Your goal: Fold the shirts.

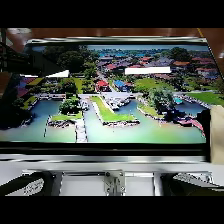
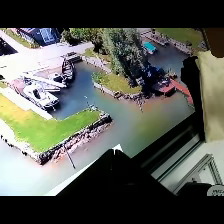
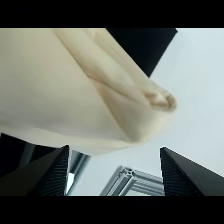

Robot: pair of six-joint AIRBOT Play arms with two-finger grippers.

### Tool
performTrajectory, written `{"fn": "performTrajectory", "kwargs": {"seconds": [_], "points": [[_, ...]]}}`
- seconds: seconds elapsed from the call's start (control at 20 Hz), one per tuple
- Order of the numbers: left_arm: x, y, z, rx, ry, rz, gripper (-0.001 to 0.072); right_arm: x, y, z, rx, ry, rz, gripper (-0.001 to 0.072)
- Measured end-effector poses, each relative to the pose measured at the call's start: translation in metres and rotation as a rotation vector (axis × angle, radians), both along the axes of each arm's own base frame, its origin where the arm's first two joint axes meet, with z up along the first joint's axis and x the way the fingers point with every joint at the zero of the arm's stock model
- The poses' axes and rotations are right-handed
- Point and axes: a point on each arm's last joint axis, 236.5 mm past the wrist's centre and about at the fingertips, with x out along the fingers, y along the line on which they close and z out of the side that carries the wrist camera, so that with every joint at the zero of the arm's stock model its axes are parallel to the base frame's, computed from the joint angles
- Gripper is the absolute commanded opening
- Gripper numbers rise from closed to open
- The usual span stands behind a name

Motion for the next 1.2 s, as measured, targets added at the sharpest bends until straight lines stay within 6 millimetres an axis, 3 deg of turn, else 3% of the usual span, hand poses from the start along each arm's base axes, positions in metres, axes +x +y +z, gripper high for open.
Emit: {"fn": "performTrajectory", "kwargs": {"seconds": [0.15,0.25,0.3,0.4,0.45,0.5,0.55,0.6,0.65,0.75,0.9,1.2], "points": [[0.005,0.001,0.001,-0.003,-0.010,0.014,0.0043,0.012,-0.007,0.018,-0.038,-0.049,0.009,0.0670],[0.009,0.003,-0.001,0.009,-0.016,0.028,0.0042,0.034,-0.021,0.054,-0.123,-0.153,0.026,0.0665],[0.012,0.006,-0.005,0.033,-0.023,0.040,0.0040,0.054,-0.028,0.080,-0.189,-0.236,0.054,0.0616],[0.025,0.014,-0.023,0.134,-0.036,0.087,0.0040,0.103,-0.028,0.137,-0.319,-0.403,0.143,0.0618],[0.032,0.018,-0.037,0.202,-0.030,0.115,0.0042,0.127,-0.019,0.159,-0.363,-0.461,0.202,0.0621],[0.039,0.021,-0.056,0.287,-0.013,0.142,0.0047,0.151,-0.001,0.175,-0.381,-0.506,0.277,0.0693],[0.044,0.022,-0.077,0.367,0.016,0.157,0.0123,0.178,0.024,0.185,-0.370,-0.544,0.364,0.0698],[0.046,0.019,-0.097,0.435,0.047,0.157,0.0467,0.200,0.054,0.186,-0.330,-0.560,0.445,0.0698],[0.045,0.014,-0.118,0.494,0.085,0.143,0.0720,0.215,0.082,0.181,-0.271,-0.557,0.504,0.0698],[0.038,0.003,-0.156,0.597,0.166,0.106,0.0714,0.231,0.134,0.162,-0.136,-0.515,0.597,0.0697],[0.033,-0.004,-0.187,0.682,0.227,0.085,0.0714,0.236,0.193,0.135,0.022,-0.410,0.718,0.0696],[0.039,-0.011,-0.202,0.707,0.227,0.092,0.0714,0.239,0.238,0.102,0.079,-0.289,0.810,0.0696]]}}
